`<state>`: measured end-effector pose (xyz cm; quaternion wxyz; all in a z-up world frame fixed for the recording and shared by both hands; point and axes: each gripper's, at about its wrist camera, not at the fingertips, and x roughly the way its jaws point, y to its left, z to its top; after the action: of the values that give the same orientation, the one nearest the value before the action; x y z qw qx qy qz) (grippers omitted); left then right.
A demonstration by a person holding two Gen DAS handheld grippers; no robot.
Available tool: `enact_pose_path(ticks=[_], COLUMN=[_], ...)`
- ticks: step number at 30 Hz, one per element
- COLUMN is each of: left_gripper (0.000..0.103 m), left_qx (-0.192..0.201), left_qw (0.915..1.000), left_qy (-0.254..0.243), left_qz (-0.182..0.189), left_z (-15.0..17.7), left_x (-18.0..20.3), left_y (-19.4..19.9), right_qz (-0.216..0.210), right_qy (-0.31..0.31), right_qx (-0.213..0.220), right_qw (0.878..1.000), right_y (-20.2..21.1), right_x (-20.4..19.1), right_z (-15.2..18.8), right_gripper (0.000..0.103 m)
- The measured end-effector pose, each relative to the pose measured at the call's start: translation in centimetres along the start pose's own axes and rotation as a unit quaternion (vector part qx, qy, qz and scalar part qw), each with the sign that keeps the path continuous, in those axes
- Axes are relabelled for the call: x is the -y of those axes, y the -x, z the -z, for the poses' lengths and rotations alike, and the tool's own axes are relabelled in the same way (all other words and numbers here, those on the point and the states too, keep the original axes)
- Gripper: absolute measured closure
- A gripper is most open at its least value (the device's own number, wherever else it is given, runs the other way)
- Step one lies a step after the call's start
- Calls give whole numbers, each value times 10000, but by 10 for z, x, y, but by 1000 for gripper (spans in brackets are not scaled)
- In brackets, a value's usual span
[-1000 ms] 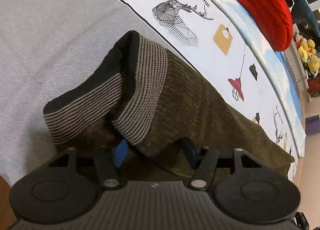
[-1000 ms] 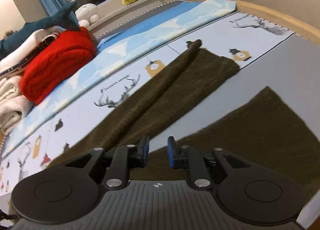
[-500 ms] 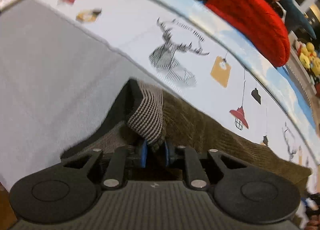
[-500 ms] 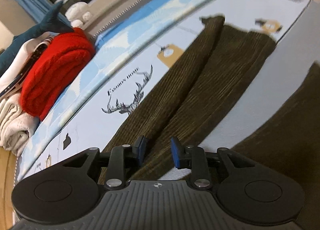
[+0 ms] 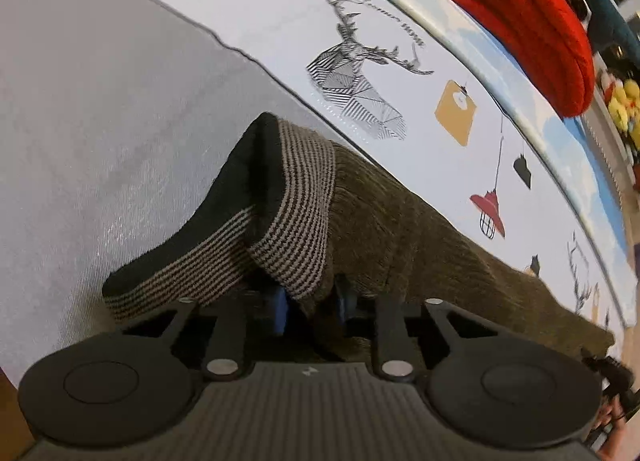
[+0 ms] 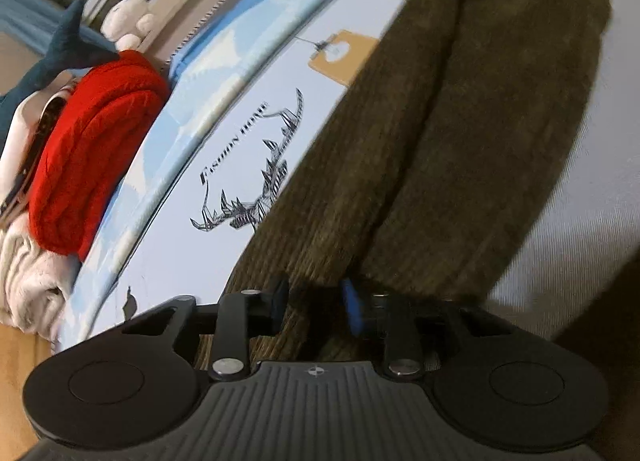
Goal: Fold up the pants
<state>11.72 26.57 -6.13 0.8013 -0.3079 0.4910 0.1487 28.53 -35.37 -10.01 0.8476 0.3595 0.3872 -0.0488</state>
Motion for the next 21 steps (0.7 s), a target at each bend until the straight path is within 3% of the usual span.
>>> enact_pose_path(ticks=[5,9,16,19,21], left_gripper=[84,86,88,88,88], left_qx=[216,538,1222,1054,715], left_qw=[9997,9982,9915,9934,9958], left_qy=[-71,-174,-410,-424,-302], left_qz=[35,193,167,-176,-491], left_z=[2,5,20,24,25], left_x=[1,-4,-26,-37,-42], left_y=[11,31,80,79,68], right_qz=[-265,-126,12,398,639], right_qy=[196,625,970,905,667], right_qx=[403,593,662,48,-778], right_qw=[9986,9962,9931,9951,9927], right_y=[36,95,210,225,217], right_x=[-13,-25,-7,21,44], right_z=[-4,7,75,115,134], right_gripper=[100,100,101,100,99])
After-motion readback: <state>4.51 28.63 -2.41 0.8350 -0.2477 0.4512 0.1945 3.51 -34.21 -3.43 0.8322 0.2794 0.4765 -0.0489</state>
